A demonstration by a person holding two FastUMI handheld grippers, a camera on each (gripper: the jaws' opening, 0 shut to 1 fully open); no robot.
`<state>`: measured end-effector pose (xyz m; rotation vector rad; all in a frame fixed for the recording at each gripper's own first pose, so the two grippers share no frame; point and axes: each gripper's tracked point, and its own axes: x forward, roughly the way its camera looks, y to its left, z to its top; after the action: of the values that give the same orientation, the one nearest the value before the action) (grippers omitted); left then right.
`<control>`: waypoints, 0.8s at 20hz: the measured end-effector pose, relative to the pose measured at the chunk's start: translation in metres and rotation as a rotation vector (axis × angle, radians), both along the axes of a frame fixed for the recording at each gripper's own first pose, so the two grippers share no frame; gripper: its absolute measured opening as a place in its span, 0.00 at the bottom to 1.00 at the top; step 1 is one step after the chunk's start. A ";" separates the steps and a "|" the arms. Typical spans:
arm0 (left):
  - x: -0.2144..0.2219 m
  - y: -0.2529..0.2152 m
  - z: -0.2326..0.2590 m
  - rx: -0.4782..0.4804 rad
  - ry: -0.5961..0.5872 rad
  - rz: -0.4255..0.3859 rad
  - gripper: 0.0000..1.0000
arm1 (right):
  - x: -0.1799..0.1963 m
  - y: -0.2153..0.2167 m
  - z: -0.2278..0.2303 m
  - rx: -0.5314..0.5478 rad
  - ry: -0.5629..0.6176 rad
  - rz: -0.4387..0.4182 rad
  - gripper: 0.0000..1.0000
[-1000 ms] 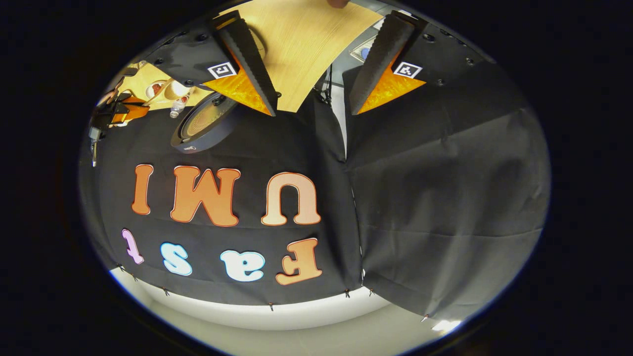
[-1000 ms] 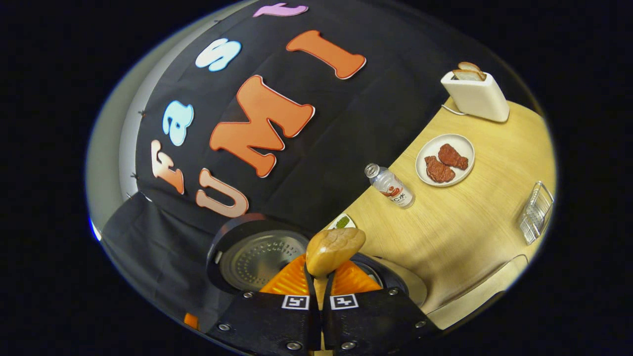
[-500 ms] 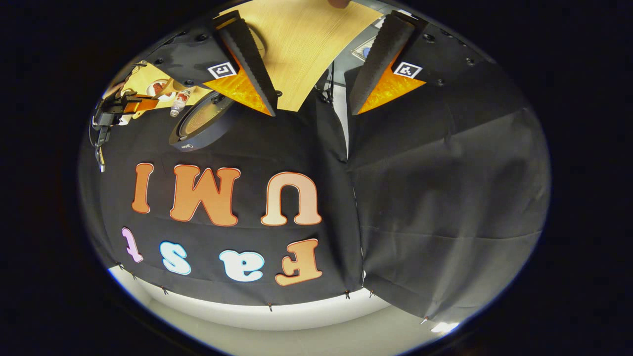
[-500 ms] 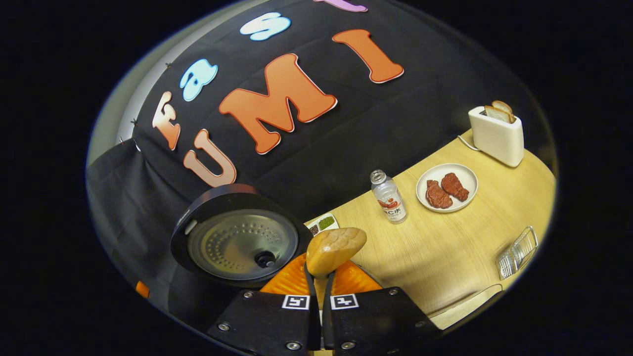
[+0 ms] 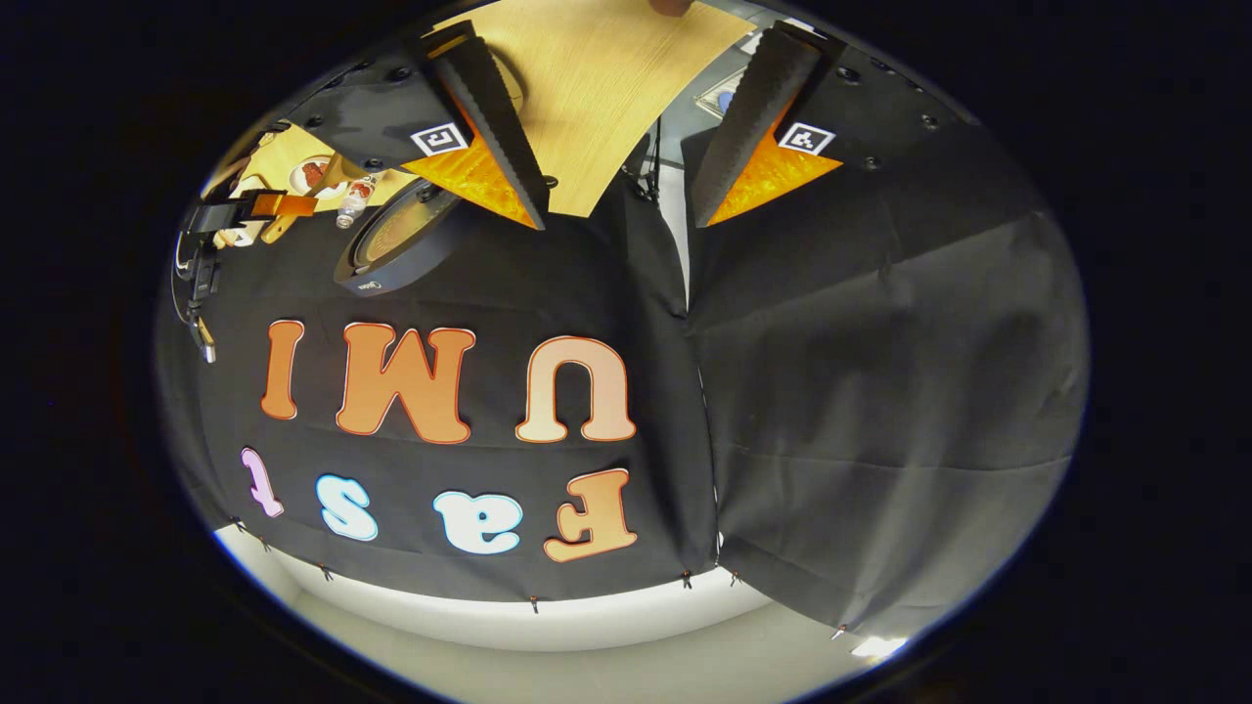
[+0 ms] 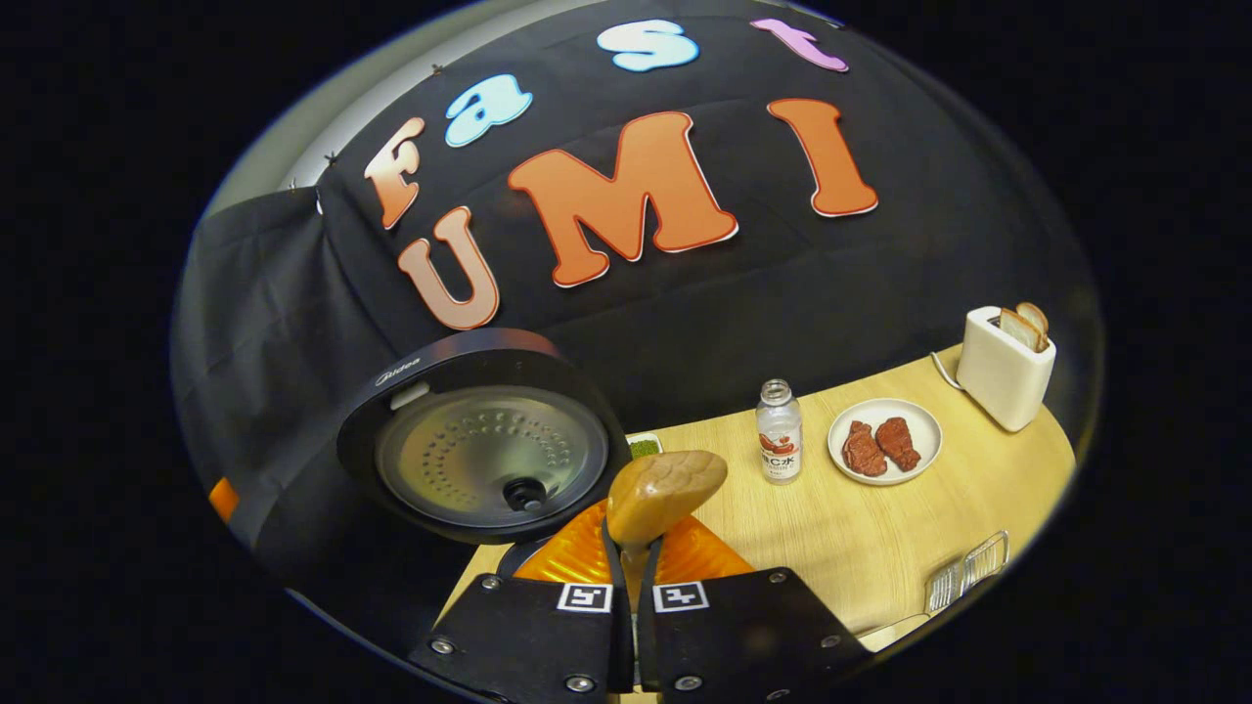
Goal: Close the left gripper, press the button to open the rice cooker; take a wooden spoon from the chopstick holder with the right hand, scoop a spoonful of rice and pour it into the rice cooker, then put the wooden spoon back into the chopstick holder.
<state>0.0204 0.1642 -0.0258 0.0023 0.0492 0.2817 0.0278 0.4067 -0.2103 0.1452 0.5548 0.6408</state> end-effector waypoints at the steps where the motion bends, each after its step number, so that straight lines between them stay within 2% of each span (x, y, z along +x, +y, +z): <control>1: -0.001 0.001 0.000 0.000 -0.002 0.000 0.99 | -0.002 0.002 0.002 -0.009 -0.019 0.016 0.01; 16: -0.001 -0.008 0.012 0.015 -0.035 -0.029 0.99 | -0.002 0.004 0.009 -0.241 -0.304 0.241 0.01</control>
<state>0.0198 0.1561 -0.0140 0.0125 0.0122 0.2527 0.0262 0.4104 -0.2011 -0.2465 0.3534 0.8068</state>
